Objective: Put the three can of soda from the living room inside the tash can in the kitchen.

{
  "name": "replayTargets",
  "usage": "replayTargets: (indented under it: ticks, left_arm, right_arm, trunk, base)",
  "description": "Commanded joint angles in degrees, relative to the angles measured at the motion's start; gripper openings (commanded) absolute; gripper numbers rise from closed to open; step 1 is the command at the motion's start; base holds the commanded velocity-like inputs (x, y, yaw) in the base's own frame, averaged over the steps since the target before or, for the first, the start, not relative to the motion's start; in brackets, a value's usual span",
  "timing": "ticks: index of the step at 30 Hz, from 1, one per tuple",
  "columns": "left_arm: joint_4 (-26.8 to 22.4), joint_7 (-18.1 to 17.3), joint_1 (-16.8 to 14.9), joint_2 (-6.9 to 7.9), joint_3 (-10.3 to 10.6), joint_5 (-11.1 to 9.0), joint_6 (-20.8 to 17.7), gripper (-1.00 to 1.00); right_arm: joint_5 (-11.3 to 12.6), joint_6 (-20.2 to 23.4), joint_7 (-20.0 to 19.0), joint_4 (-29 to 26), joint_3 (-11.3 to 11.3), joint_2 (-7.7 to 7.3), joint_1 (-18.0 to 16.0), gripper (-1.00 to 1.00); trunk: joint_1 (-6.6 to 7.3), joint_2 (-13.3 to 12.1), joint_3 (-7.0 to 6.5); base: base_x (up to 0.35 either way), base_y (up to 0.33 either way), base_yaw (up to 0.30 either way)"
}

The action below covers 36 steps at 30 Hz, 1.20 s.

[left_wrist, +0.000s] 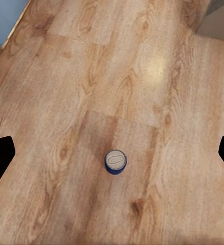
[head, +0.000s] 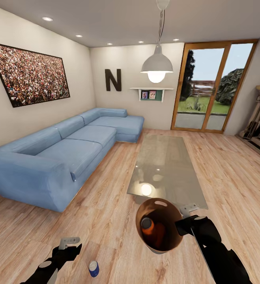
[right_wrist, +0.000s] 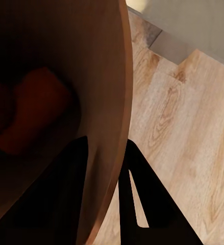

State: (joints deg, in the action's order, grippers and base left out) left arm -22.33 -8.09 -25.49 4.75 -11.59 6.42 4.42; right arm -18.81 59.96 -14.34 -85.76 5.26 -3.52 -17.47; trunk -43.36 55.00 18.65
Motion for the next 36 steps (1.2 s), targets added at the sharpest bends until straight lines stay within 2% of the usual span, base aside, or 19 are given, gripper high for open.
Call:
replayTargets:
  ticks: [1, 4, 8, 16, 36]
  left_arm:
    - [0.0, 0.0, 0.0, 0.0, 0.01, 0.0, 0.02, 1.0]
    - [0.0, -0.04, 0.0, -0.4, 0.09, 0.03, 0.07, 1.0]
    - [0.19, -0.14, 0.0, -1.99, 0.38, 0.48, 0.07, 1.0]
    - [0.74, -0.28, 0.0, -3.25, 0.43, 0.61, 0.07, 1.0]
    - [0.87, -0.31, 0.0, -3.39, 0.43, 0.69, -0.03, 1.0]
  right_arm:
    - [0.53, 0.04, -0.08, -0.02, 0.01, 0.0, -0.02, -1.0]
    - [0.53, 0.04, -0.08, -0.01, 0.04, 0.0, -0.02, -1.0]
    - [0.53, 0.04, -0.08, 0.05, 0.02, 0.0, -0.02, -1.0]
    - [0.53, 0.04, -0.08, 0.07, 0.01, 0.0, -0.02, -1.0]
    - [0.53, 0.04, -0.08, 0.07, 0.1, 0.0, -0.02, -1.0]
  trunk:
    - [0.0, 0.01, -0.01]
    - [0.0, 0.01, -0.01]
    - [0.0, 0.01, -0.01]
    - [0.0, 0.01, -0.01]
    - [0.0, 0.01, -0.01]
  base:
    - [0.0, 0.0, 0.0]
    - [0.0, 0.0, 0.0]
    - [0.0, 0.0, 0.0]
    - [0.0, 0.0, 0.0]
    - [0.0, 0.0, 0.0]
